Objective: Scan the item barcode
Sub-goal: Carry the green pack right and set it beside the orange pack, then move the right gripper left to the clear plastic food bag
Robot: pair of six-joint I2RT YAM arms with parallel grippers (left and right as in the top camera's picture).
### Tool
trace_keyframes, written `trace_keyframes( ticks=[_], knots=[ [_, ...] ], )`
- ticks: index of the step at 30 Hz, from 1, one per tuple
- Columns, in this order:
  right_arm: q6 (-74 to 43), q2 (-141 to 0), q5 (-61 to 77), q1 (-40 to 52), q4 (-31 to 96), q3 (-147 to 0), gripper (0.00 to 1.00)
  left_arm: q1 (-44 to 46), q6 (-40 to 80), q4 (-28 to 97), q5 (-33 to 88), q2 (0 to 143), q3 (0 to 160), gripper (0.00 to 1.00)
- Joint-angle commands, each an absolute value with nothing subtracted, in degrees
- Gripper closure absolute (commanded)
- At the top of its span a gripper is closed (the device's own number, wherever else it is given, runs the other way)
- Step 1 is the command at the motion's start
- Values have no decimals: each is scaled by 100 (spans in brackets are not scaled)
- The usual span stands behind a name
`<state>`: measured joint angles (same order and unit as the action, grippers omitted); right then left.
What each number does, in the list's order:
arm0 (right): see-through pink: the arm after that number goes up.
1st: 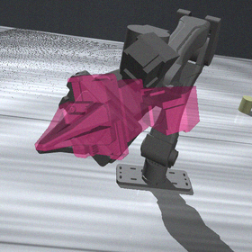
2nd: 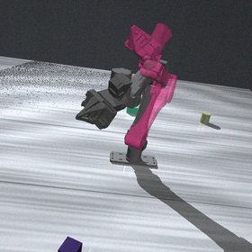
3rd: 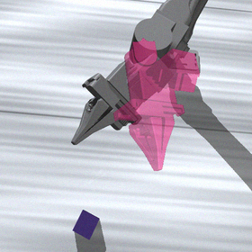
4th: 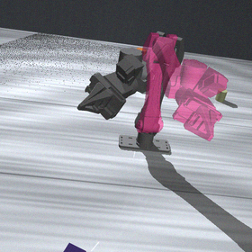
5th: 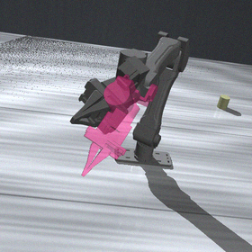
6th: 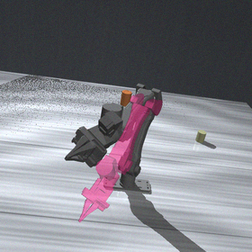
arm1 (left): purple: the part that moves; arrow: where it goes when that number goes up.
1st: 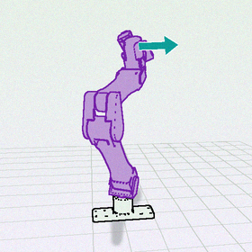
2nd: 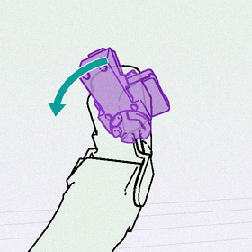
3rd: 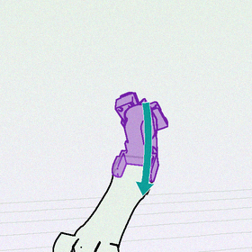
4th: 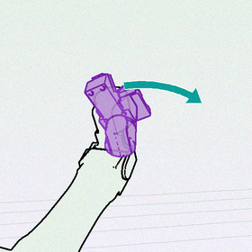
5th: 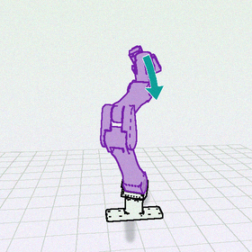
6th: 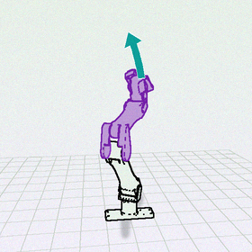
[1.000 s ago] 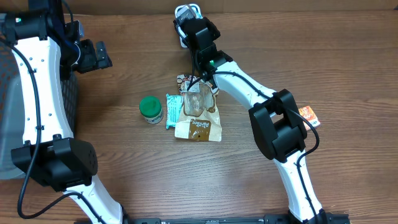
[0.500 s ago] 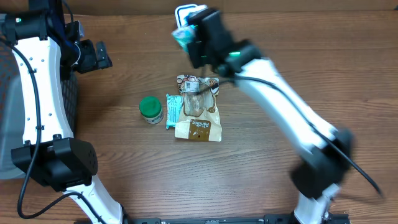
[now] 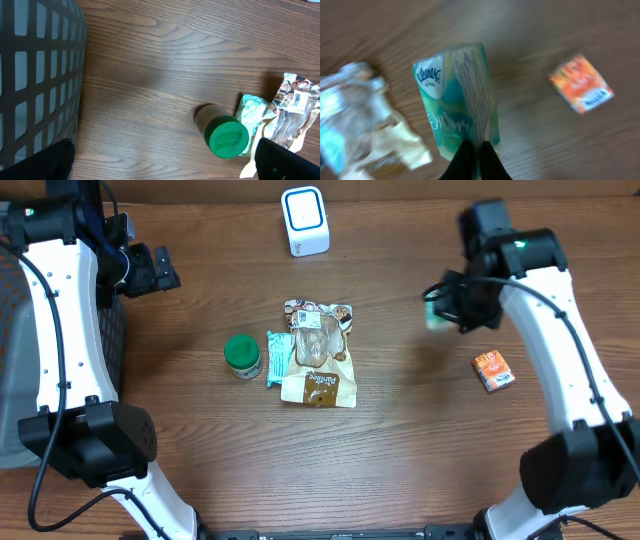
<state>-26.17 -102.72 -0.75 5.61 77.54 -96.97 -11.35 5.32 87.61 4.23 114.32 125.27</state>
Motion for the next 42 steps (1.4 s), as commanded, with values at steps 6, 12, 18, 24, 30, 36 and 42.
trace_keyframes(
  ticks=[6, 12, 18, 24, 30, 36, 42],
  knots=[
    [-3181, -10224, 19, -727, 6875, -8130, 96, -1160, 381, 8755, 401, 11281, 12540, 0],
    [-3170, -10224, 8, -1022, 6563, -7693, 92, -1160, 381, 8755, 401, 11281, 12540, 0],
    [-3153, -10221, 14, -1133, 6606, -7699, 37, -1160, 381, 8755, 401, 11281, 12540, 0],
    [-2853, -10193, 19, -1166, 6930, -8009, 32, -1160, 381, 8755, 401, 11281, 12540, 0],
    [-1994, -10145, 801, -878, 7116, -8482, 32, -1160, 381, 8755, 401, 11281, 12540, 0],
    [-1452, -10202, 2290, -209, 6403, -8508, 28, -1160, 381, 8755, 401, 11281, 12540, 0],
    [-1450, -10484, 2644, 467, 5723, -8320, 26, -1160, 381, 8757, 401, 11281, 12540, 1]
  ],
)
